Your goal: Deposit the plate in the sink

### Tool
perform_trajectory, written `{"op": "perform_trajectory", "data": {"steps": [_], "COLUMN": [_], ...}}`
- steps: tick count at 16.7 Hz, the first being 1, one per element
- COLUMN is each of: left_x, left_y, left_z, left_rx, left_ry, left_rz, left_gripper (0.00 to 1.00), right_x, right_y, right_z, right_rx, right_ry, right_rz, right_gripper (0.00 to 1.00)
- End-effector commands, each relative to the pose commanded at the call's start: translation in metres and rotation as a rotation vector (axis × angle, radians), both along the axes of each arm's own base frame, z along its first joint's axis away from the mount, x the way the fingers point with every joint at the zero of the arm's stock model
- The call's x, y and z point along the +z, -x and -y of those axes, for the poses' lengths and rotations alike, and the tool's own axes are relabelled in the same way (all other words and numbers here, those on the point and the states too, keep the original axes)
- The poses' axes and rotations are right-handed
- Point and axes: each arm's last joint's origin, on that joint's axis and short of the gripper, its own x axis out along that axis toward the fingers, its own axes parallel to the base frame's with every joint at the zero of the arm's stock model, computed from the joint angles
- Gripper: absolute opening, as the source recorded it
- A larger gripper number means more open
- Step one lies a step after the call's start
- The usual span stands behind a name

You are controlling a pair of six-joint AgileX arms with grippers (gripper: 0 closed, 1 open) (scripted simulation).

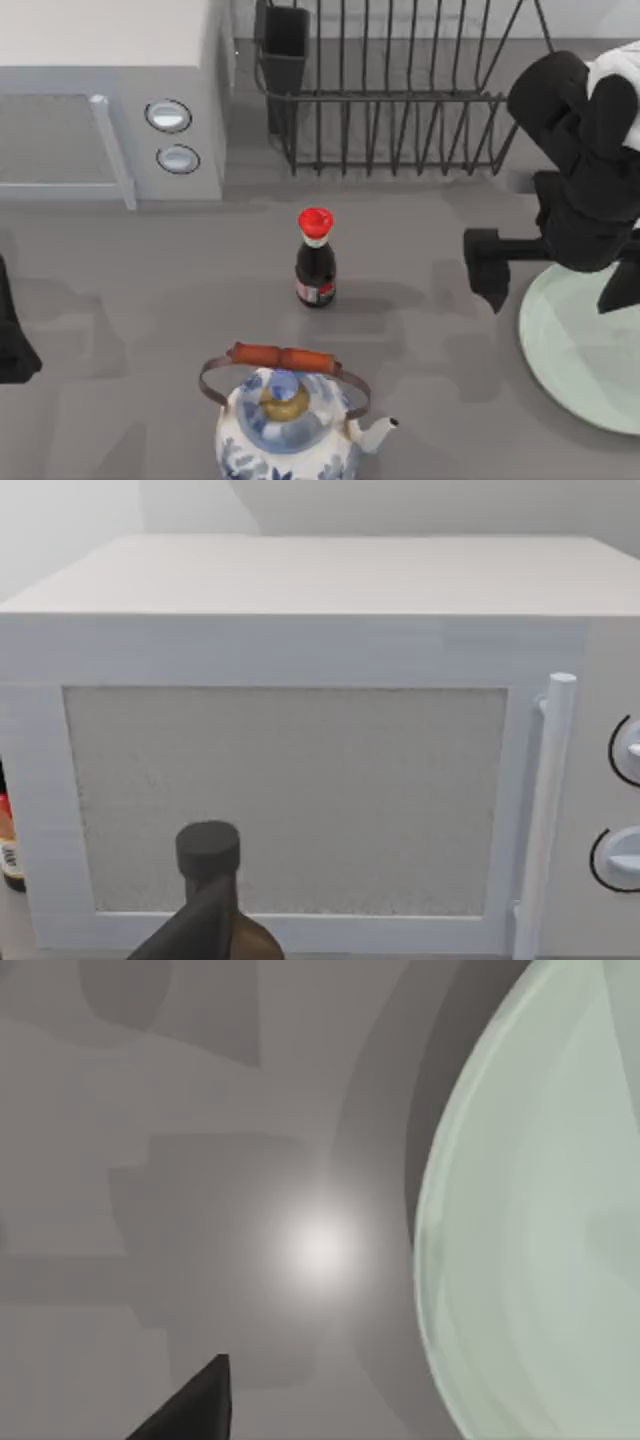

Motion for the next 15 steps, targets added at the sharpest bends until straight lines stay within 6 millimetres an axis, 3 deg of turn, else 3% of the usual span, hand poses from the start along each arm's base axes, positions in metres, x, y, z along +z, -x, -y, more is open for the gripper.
{"op": "perform_trajectory", "data": {"steps": [8, 13, 15], "left_x": [0.000, 0.000, 0.000], "left_y": [0.000, 0.000, 0.000], "left_z": [0.000, 0.000, 0.000], "left_rx": [0.000, 0.000, 0.000], "left_ry": [0.000, 0.000, 0.000], "left_rz": [0.000, 0.000, 0.000], "left_gripper": [1.00, 1.00, 1.00], "right_x": [-0.084, -0.090, -0.090], "right_y": [0.000, 0.001, 0.001], "right_z": [-0.002, -0.001, -0.001], "right_rx": [0.003, 0.004, 0.004], "right_ry": [-0.003, -0.001, -0.001], "right_rz": [0.007, 0.002, 0.002], "right_gripper": [1.00, 1.00, 0.85]}}
